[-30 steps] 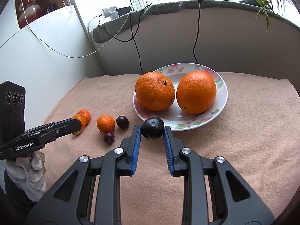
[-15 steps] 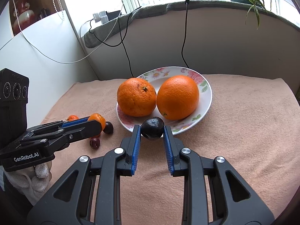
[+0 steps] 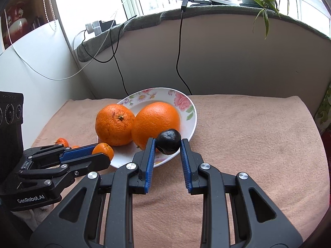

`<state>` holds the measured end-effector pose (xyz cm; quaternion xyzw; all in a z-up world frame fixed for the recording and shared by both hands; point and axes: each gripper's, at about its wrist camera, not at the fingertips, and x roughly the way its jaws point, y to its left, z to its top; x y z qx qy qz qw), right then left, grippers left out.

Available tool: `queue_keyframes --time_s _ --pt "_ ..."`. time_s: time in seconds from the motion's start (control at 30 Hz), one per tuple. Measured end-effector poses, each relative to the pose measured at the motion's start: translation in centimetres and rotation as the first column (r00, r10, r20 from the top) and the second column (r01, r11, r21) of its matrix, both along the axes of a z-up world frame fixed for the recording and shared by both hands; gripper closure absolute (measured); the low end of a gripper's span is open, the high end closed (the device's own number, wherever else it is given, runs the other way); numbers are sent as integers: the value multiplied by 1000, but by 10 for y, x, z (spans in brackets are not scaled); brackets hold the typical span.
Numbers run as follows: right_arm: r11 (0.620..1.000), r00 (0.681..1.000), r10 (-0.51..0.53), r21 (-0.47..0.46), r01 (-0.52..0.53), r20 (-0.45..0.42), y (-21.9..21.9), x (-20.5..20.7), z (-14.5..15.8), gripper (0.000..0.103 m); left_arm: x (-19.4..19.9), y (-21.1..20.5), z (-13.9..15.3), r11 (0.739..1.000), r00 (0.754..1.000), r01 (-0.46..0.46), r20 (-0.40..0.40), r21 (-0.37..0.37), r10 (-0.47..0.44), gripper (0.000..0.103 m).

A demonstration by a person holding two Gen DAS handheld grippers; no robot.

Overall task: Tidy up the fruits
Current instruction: 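Carry the dark cherry to the bowl with the right tool while the left tool carries a small tangerine there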

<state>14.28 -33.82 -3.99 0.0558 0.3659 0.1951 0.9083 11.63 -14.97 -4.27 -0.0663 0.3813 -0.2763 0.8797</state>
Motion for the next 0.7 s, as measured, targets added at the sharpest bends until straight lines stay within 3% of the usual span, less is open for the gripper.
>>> queue_keyframes --time_s 0.7 --pt "999 999 34 -42 -35 -28 -1 70 -6 77 6 -27 -5 995 999 -2 40 103 -2 82"
